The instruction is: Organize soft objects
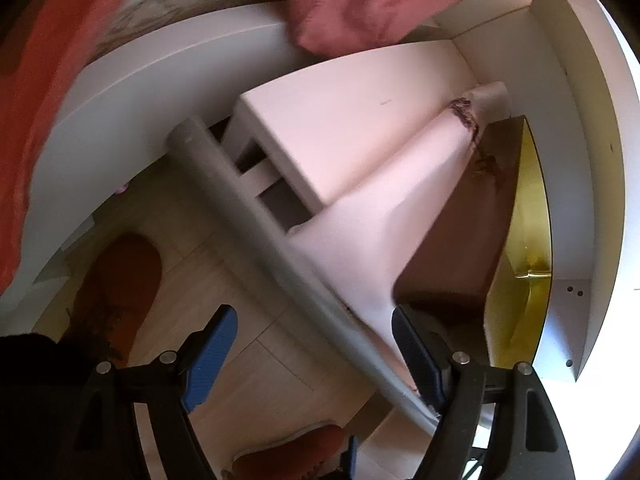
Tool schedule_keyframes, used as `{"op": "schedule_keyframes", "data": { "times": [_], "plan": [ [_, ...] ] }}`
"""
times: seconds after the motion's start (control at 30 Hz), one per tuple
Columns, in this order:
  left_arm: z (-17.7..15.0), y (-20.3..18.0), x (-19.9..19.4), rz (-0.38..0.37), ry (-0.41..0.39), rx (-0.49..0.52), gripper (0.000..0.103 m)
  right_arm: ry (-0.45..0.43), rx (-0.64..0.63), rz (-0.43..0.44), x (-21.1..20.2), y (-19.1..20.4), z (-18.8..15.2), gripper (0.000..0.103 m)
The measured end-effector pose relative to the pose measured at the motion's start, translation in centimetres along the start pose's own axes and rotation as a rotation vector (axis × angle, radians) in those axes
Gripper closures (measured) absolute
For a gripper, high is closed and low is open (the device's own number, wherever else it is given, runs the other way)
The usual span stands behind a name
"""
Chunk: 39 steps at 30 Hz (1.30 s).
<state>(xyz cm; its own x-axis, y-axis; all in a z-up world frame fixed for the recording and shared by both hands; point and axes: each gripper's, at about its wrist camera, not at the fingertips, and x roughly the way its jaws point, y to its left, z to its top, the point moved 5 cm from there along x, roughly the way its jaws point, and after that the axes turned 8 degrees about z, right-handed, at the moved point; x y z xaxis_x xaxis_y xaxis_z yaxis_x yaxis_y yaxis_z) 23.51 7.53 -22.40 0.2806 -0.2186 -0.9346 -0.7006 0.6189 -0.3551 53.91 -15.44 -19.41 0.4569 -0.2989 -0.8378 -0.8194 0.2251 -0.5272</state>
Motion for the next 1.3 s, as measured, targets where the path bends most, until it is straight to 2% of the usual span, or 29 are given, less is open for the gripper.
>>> {"op": "schedule_keyframes", "data": {
  "times": [0.1, 0.23, 0.4, 0.63, 0.87, 1.0, 1.03, 1.3],
  "plan": [
    [-0.4, -0.6, 0.8, 0.036, 0.032, 0.014, 0.023, -0.01, 0.037, 0.016, 0.1, -0.3, 0.6, 0.0],
    [-0.8, -0.1, 1.6, 0.045, 0.066, -0.004, 0.021, -0.009, 0.015, 0.036, -0.6, 0.1, 0.6, 0.0],
    [-1.0, -0.5, 1.2, 0.089, 0.074, 0.038, 0.021, 0.003, -0.012, 0.079, -1.3, 0.7, 0.6, 0.0],
    [-2.2, -0.9, 0.6, 0.202, 0.09, 0.135, 0.021, 0.088, -0.041, 0.126, -2.8, 3.1, 0.7, 0.0],
    [-3.1, -0.7, -0.6, 0.297, 0.108, 0.184, 0.021, 0.189, -0.039, 0.122, -3.2, 5.4, 0.7, 0.0],
    [-2.3, -3.4, -1.9, 0.345, 0.093, 0.221, 0.021, 0.224, -0.057, 0.131, -4.1, 5.9, 0.6, 0.0],
    [-1.4, -3.7, -1.3, 0.353, 0.091, 0.228, 0.021, 0.23, -0.053, 0.146, -4.3, 5.9, 0.8, 0.0],
    [-1.0, -5.3, -0.5, 0.392, 0.107, 0.27, 0.022, 0.243, 0.003, 0.28, -6.4, 5.4, 1.6, 0.0]
  ]
}}
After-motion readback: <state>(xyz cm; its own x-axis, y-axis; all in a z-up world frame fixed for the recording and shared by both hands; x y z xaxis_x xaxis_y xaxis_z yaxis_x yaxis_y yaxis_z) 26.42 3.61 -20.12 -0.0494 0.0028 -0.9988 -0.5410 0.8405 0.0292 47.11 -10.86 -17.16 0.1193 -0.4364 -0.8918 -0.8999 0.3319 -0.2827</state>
